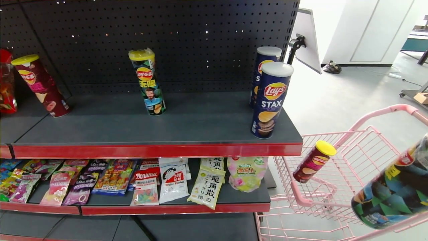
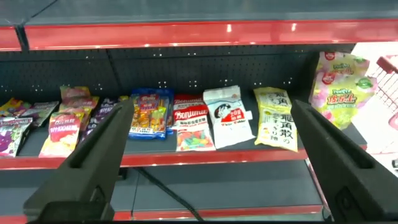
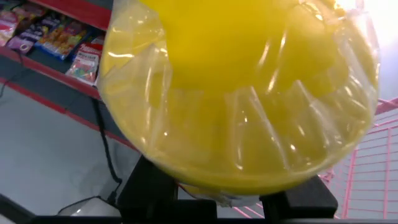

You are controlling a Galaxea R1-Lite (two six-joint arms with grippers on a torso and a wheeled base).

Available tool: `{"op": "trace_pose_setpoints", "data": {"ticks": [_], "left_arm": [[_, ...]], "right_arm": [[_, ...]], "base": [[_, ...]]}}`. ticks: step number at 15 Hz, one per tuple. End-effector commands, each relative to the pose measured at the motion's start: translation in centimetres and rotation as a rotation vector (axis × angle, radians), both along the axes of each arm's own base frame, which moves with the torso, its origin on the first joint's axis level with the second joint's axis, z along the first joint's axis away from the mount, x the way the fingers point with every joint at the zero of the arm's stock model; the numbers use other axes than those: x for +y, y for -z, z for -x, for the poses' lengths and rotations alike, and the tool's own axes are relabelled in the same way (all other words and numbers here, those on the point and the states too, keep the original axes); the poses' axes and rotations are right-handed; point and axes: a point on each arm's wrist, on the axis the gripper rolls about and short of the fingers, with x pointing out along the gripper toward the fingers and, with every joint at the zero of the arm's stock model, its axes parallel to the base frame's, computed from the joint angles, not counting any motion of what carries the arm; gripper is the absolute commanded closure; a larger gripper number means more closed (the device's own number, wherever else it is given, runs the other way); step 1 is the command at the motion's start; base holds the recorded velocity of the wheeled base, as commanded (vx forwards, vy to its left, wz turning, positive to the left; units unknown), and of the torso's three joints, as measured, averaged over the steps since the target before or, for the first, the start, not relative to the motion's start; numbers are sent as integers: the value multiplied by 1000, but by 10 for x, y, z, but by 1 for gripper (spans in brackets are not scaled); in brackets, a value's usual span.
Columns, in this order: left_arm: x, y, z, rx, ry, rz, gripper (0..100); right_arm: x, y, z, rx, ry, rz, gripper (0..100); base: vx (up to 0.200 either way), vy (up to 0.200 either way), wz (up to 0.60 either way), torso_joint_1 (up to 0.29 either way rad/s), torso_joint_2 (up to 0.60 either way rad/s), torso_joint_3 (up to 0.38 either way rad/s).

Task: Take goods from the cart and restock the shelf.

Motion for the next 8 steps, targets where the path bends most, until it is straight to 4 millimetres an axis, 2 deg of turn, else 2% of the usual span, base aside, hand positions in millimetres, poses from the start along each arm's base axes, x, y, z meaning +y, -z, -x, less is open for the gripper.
{"op": "trace_pose_setpoints", "data": {"ticks": [1,8], "left_arm": [[0,0,0,1,0,0,0],[0,0,0,1,0,0,0]], "right_arm": [[0,-1,3,-12,-30,-6,100],[4,2,7,-24,-105,19,100]], "base": [[0,200,0,12,7,-2],[0,200,0,3,2,4]]}}
